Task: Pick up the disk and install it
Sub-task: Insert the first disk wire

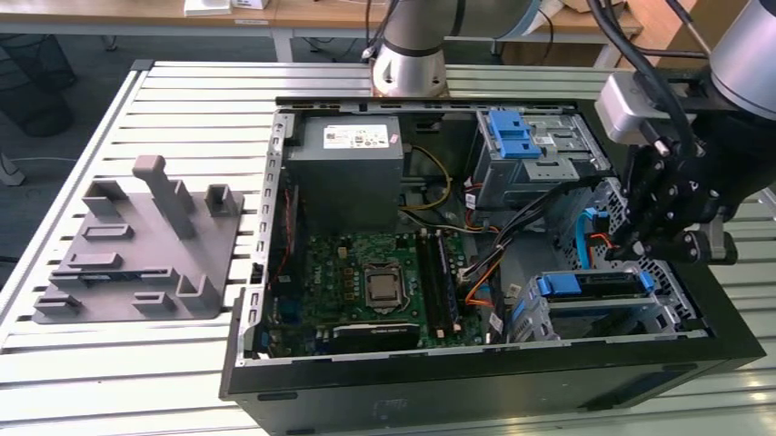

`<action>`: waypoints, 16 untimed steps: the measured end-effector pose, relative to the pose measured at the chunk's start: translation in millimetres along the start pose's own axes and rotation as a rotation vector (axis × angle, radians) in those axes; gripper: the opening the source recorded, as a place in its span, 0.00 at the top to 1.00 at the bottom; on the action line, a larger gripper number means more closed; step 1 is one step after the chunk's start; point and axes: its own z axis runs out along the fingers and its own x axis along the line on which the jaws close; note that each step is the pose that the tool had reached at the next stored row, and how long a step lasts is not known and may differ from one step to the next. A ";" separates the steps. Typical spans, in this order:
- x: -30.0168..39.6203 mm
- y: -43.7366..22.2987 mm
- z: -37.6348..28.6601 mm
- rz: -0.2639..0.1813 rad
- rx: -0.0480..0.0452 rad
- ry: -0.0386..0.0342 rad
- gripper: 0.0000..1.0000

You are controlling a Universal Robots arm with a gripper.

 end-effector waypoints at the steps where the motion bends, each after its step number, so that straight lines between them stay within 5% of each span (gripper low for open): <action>1: 0.1 0.4 0.1 0.000 0.0014 -0.0003 0.76; 5: 0.4 2.8 1.2 -0.002 0.0131 -0.0016 0.76; 13: 0.7 3.9 5.8 -0.004 0.0220 -0.0028 0.76; 16: 0.7 4.0 5.9 -0.004 0.0227 -0.0030 0.84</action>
